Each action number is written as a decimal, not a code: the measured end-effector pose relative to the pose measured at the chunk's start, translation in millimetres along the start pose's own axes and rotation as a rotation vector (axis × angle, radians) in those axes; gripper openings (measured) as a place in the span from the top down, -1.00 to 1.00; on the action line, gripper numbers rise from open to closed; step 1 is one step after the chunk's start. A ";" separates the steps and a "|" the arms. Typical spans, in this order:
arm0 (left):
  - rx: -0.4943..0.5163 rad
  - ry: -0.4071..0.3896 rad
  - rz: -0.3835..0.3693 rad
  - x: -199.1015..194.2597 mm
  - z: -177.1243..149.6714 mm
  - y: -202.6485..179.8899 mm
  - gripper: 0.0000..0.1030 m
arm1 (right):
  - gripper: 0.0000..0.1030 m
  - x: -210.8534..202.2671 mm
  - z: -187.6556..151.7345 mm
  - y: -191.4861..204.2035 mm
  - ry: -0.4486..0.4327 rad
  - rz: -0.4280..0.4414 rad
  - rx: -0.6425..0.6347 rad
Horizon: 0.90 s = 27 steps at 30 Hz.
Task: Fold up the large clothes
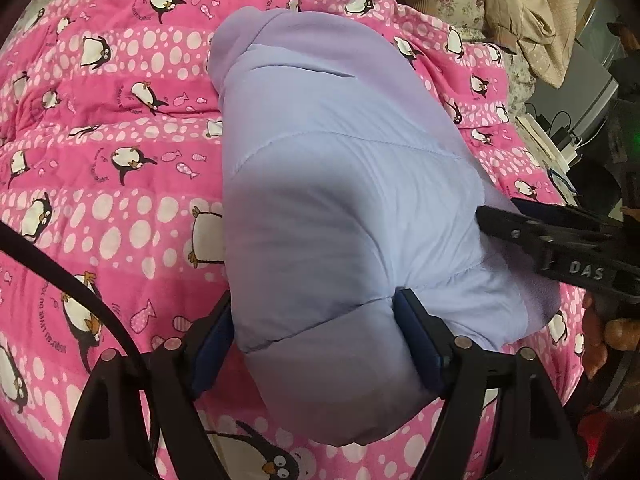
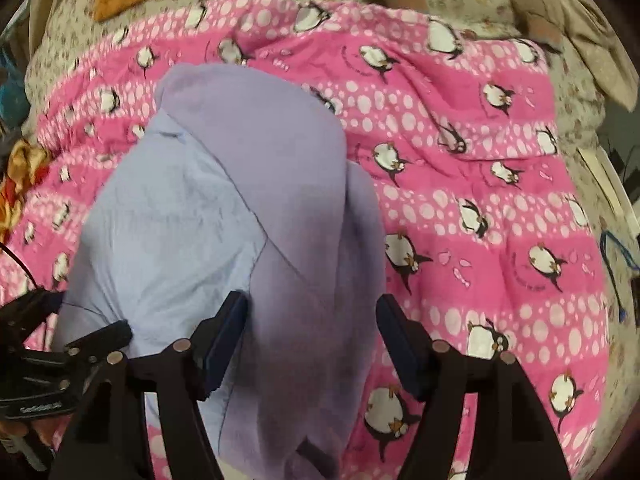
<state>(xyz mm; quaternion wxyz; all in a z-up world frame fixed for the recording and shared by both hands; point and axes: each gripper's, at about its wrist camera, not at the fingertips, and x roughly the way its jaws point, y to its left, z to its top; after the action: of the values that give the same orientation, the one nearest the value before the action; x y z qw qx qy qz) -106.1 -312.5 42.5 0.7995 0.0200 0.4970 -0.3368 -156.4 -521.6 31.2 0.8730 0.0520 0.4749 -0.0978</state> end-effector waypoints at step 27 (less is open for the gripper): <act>-0.090 -0.020 0.042 -26.7 29.5 1.5 0.08 | -0.67 -3.9 -0.3 -32.8 -0.026 0.100 0.133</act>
<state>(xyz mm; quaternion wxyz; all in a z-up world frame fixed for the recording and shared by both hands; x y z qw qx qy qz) -89.7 -308.3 78.5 0.8115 -0.0088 0.5029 -0.2974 -166.0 -553.0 34.3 0.8775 0.1325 0.4528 -0.0860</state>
